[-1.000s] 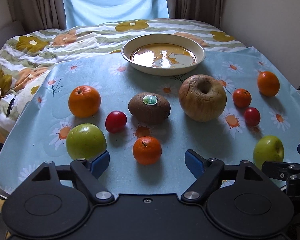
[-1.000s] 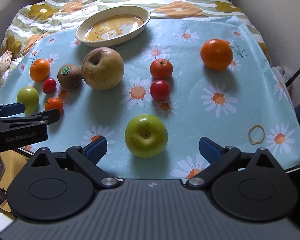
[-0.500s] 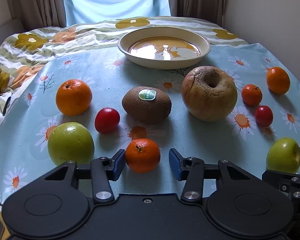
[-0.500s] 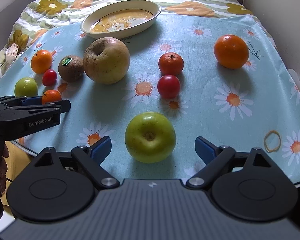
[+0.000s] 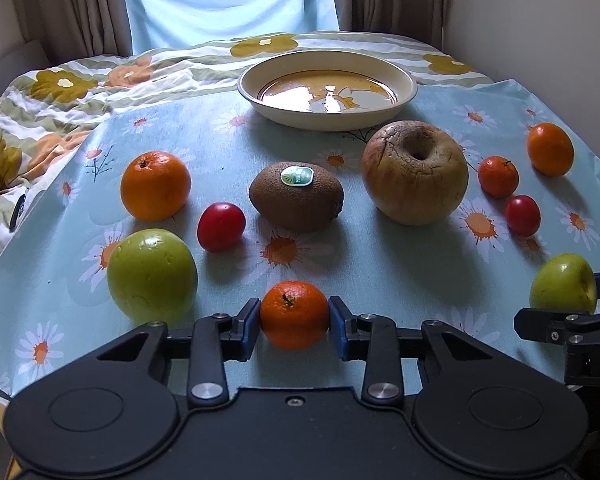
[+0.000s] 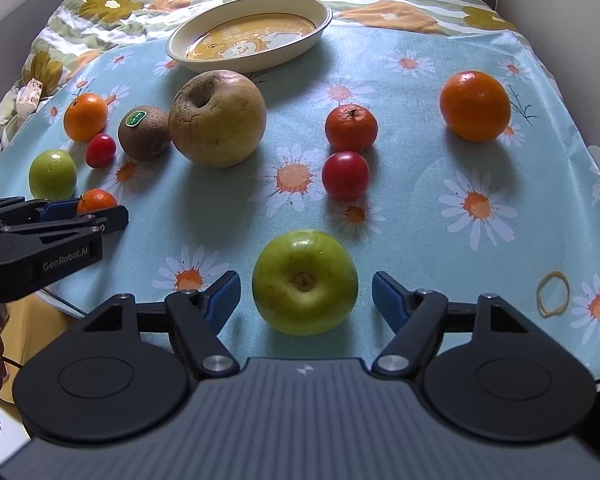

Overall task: Organize fruits
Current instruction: 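Grasp the tangerine with the left tool while the right tool grasps the green apple, then carry the tangerine and green apple toward the white plate with both tools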

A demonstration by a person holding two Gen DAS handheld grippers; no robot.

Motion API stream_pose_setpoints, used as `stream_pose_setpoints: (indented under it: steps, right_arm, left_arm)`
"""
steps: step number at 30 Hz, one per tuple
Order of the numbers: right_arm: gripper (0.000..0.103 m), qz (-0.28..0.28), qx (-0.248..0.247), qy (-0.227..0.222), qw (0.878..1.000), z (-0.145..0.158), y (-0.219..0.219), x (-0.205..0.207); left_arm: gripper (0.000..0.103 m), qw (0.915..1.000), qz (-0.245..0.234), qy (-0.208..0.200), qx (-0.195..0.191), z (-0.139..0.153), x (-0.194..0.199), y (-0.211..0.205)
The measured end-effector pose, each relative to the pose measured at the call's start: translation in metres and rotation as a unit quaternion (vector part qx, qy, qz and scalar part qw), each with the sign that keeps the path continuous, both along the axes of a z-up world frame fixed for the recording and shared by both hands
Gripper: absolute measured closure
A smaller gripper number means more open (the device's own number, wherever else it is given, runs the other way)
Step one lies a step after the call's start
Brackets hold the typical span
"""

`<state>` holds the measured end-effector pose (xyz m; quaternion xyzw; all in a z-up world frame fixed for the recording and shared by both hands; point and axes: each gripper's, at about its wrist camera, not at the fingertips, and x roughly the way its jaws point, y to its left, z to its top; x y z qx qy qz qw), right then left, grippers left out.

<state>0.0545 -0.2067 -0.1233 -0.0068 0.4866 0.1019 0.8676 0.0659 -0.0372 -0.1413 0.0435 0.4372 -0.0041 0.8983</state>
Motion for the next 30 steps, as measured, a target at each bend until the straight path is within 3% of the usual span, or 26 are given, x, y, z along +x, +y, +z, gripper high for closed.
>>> stream_pose_setpoints:
  steps: [3, 5, 13, 21, 30]
  right_arm:
    - [0.023, -0.001, -0.002, -0.004, 1.000, 0.001, 0.001, -0.001]
    - [0.035, 0.002, -0.005, -0.007, 1.000, 0.002, 0.001, -0.001]
    - [0.035, 0.004, 0.002, -0.011, 1.000, 0.016, 0.000, -0.001]
    - [0.035, 0.023, 0.021, -0.029, 0.999, 0.055, -0.004, 0.002]
    - [0.036, 0.084, 0.012, -0.074, 0.994, 0.106, -0.009, 0.021]
  left_arm:
    - [0.063, 1.0000, -0.003, -0.001, 0.003, 0.000, -0.003, -0.001]
    - [0.063, 1.0000, -0.004, -0.001, 0.003, 0.000, -0.005, -0.002]
    - [0.064, 1.0000, -0.001, -0.006, -0.002, 0.018, -0.012, -0.003]
    - [0.064, 0.9996, -0.001, -0.029, -0.005, 0.063, -0.019, -0.012]
    - [0.064, 0.9974, 0.009, -0.070, -0.011, 0.110, -0.014, -0.019]
